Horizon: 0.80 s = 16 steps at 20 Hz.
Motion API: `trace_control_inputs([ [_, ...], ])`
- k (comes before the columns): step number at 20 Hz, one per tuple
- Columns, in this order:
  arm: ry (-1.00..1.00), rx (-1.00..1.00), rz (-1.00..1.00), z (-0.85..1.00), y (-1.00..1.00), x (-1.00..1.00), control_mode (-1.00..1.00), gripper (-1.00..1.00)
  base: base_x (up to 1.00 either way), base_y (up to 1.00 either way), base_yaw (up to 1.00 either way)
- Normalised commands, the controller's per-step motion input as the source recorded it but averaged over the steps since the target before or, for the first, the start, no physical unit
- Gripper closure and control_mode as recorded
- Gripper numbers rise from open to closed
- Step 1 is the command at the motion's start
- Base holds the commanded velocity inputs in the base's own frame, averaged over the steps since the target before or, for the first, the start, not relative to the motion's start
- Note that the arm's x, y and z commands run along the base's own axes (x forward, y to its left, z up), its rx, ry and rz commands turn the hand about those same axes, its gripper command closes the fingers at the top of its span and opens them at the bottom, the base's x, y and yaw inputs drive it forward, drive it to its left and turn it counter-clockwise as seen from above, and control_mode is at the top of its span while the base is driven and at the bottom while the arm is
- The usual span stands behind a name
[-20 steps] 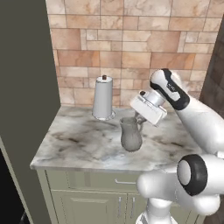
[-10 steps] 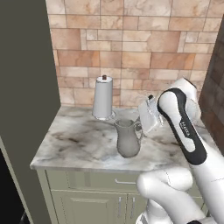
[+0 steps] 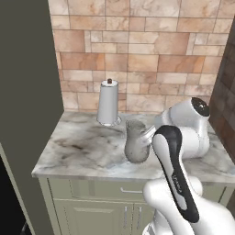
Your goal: Move the cupcake and yogurt from the second highest shelf to the top shelf to make space. Then, place the pitcher from the counter on the cleared second highest shelf.
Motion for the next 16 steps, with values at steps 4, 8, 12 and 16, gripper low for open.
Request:
trace_control_inputs([
  [4, 0.0, -0.11, -0.35, 0.57, -0.23, 0.0, -1.0, 1.0, 0.0, 0.0, 0.0],
  [8, 0.0, -0.08, -0.23, 0.53, -0.35, -0.16, -1.0, 1.0, 0.0, 0.0, 0.0],
  [12, -0.01, -0.03, -0.17, 0.28, -0.38, -0.33, -1.0, 1.0, 0.0, 0.0, 0.0],
  [16, -0.07, 0.0, -0.1, 0.04, -0.16, -0.19, -1.0, 1.0, 0.0, 0.0, 0.0],
])
